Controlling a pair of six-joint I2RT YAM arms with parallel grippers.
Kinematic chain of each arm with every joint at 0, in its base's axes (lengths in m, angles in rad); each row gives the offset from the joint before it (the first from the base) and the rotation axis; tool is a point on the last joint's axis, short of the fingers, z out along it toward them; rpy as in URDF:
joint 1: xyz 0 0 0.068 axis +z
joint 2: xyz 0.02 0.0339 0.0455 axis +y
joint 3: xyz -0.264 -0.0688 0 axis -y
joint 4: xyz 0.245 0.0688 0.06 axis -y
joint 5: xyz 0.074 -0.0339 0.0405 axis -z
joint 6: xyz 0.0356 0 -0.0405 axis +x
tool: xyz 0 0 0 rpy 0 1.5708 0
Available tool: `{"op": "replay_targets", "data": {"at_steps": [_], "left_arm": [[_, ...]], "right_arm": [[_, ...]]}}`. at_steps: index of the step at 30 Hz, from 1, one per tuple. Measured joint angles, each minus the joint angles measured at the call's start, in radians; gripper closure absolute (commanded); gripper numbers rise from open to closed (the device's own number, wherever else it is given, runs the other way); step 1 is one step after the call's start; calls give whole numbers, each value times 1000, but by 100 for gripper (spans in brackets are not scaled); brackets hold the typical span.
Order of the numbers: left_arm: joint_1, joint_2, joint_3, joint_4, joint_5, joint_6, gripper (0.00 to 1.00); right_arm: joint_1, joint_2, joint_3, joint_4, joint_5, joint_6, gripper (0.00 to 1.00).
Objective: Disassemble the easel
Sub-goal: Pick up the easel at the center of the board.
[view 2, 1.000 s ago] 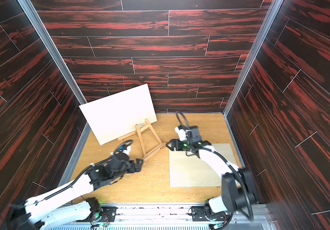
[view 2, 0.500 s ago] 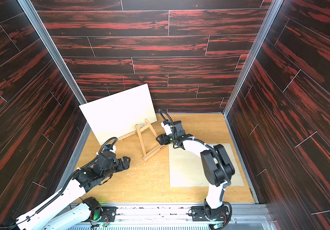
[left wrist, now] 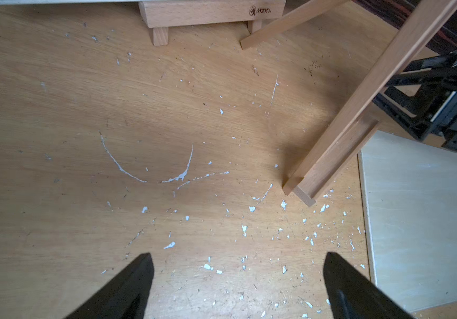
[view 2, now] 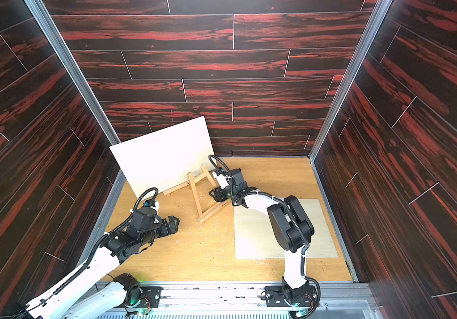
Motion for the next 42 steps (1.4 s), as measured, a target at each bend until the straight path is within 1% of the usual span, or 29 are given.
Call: {"op": "replay_targets", "data": {"at_steps": [2, 16, 32, 42], "left_arm": [[5, 1, 0, 0, 6, 1, 0], [14, 1, 0, 8, 19, 3, 1], [14, -1, -1, 15, 19, -10, 2], [16, -11, -4, 15, 14, -23, 2]], "right_arm": [[4, 0, 0, 13, 14, -6, 49], [31, 0, -9, 52, 100, -82, 64], [68, -3, -69, 117, 206, -161, 74], [91, -37, -107, 117, 256, -191, 80]]}}
